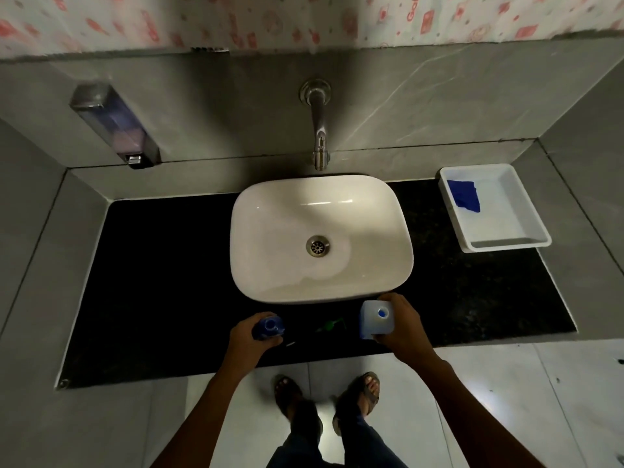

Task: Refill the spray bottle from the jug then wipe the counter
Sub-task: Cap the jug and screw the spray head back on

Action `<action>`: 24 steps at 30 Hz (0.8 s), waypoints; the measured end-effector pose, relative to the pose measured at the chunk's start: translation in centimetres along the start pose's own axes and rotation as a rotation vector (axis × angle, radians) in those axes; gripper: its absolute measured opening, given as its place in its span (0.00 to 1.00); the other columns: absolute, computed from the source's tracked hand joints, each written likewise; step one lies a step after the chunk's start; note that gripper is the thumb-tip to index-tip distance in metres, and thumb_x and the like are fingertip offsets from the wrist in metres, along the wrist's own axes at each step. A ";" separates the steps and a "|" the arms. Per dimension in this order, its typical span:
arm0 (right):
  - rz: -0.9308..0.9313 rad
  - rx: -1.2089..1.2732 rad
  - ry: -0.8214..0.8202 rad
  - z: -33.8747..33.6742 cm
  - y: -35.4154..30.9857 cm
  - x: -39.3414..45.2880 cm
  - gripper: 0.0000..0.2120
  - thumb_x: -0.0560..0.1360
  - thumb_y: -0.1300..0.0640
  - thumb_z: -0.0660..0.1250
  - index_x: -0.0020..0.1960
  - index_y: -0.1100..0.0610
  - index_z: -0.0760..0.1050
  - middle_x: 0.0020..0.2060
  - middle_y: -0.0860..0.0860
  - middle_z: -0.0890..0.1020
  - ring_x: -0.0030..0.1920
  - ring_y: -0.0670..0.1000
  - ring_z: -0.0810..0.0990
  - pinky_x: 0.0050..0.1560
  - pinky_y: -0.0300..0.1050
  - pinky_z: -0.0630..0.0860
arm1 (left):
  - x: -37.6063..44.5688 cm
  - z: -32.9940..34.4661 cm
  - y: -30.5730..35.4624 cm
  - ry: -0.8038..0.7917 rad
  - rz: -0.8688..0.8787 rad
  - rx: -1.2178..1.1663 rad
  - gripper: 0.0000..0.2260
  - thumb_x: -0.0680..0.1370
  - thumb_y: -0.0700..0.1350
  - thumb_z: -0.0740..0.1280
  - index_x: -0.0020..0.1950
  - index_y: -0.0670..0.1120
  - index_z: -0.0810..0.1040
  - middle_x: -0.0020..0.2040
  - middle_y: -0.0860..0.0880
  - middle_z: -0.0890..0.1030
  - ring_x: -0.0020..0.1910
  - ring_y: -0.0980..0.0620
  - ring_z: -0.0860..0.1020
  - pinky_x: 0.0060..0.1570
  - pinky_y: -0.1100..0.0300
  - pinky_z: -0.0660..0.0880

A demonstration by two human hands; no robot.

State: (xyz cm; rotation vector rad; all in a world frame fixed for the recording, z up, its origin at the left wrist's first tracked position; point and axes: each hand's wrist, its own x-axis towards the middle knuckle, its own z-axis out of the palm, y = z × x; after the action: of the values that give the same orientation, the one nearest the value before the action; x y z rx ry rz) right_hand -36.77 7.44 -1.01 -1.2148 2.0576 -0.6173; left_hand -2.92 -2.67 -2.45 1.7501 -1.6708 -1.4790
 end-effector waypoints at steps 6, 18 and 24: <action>0.028 0.038 0.017 0.4 1.2 -0.3 0.35 0.60 0.61 0.88 0.60 0.54 0.73 0.56 0.52 0.79 0.53 0.51 0.80 0.48 0.35 0.75 | 0.3 0.0 0.0 0.022 -0.008 -0.020 0.21 0.69 0.32 0.81 0.58 0.45 0.83 0.53 0.45 0.86 0.55 0.46 0.84 0.57 0.59 0.78; 0.088 0.139 0.010 0.8 1.5 -0.7 0.36 0.65 0.69 0.83 0.65 0.53 0.69 0.57 0.50 0.77 0.56 0.49 0.79 0.46 0.20 0.75 | 0.4 -0.4 -0.2 0.015 -0.040 -0.009 0.27 0.65 0.31 0.83 0.62 0.40 0.80 0.57 0.40 0.84 0.57 0.43 0.83 0.61 0.51 0.80; 0.197 0.262 0.106 1.6 1.2 -2.4 0.48 0.64 0.69 0.83 0.77 0.56 0.64 0.63 0.46 0.75 0.62 0.47 0.76 0.60 0.41 0.78 | 0.0 -0.5 -0.8 -0.007 -0.113 -0.075 0.38 0.63 0.29 0.83 0.71 0.39 0.75 0.64 0.38 0.82 0.63 0.40 0.81 0.67 0.46 0.79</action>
State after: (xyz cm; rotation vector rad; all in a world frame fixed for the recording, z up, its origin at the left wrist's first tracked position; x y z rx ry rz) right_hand -35.48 10.03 -2.17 -0.8349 2.0736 -0.8406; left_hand -2.07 -2.68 -2.88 1.8275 -1.5216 -1.5771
